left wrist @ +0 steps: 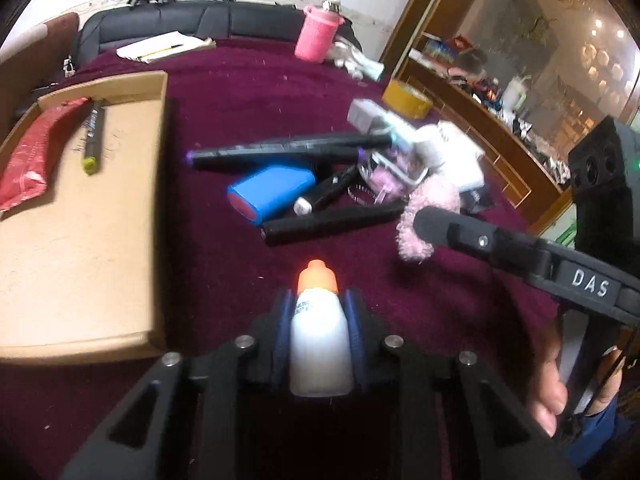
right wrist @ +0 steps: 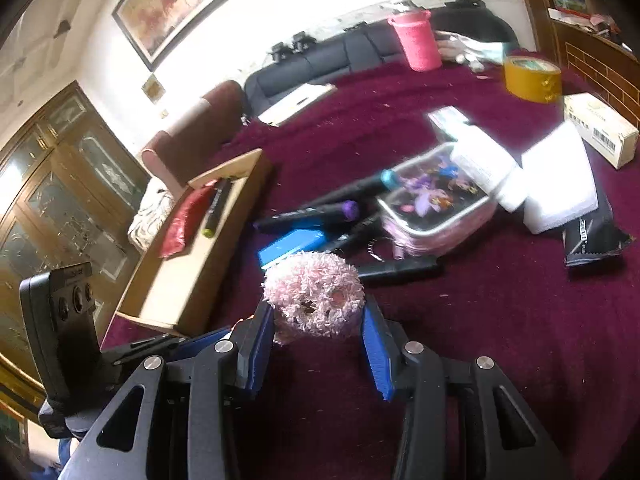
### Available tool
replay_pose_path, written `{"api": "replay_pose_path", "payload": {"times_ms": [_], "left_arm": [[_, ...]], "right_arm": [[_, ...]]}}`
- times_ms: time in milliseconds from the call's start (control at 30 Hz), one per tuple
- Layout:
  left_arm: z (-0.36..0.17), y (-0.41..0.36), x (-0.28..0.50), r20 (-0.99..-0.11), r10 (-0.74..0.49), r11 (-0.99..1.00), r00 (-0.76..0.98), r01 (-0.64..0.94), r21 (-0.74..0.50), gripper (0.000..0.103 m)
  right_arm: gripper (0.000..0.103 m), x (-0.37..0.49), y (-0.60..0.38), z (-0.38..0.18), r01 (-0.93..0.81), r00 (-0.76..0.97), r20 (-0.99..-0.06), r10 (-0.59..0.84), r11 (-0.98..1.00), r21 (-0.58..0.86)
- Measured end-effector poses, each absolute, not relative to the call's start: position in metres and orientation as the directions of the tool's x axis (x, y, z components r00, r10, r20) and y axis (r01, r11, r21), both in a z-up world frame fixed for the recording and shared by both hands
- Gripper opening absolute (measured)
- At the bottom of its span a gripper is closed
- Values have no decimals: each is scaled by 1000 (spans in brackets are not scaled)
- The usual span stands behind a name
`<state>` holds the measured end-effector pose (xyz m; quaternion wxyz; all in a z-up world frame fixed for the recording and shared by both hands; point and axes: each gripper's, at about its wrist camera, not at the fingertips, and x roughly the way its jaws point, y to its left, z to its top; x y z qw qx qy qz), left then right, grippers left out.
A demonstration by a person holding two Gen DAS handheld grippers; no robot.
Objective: Organize objects
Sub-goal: 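Grasp the white glue bottle with the left tool while the right grasps the pink keychain, then carry the glue bottle and pink keychain into the tray and release both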
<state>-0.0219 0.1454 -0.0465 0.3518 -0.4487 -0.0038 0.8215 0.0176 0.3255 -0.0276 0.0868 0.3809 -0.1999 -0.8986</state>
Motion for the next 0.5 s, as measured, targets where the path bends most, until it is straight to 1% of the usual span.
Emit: {"api": "replay_pose_path", "payload": {"times_ms": [167, 233, 367, 500], "left_arm": [[-20, 115, -22, -679, 627, -744, -382, -550, -378, 26], [-8, 100, -24, -656, 635, -748, -409, -538, -389, 26], [8, 65, -36, -631, 607, -784, -483, -492, -378, 26], [10, 28, -55, -635, 558, -828, -535, -416, -376, 26]], "right_arm": [[46, 17, 309, -17, 53, -686, -639, -348, -900, 433], [46, 13, 298, -12, 75, -681, -643, -351, -906, 416], [47, 3, 279, -5, 108, -659, -657, -367, -910, 400], [47, -15, 255, 4, 159, -622, -663, -416, -897, 413]]}}
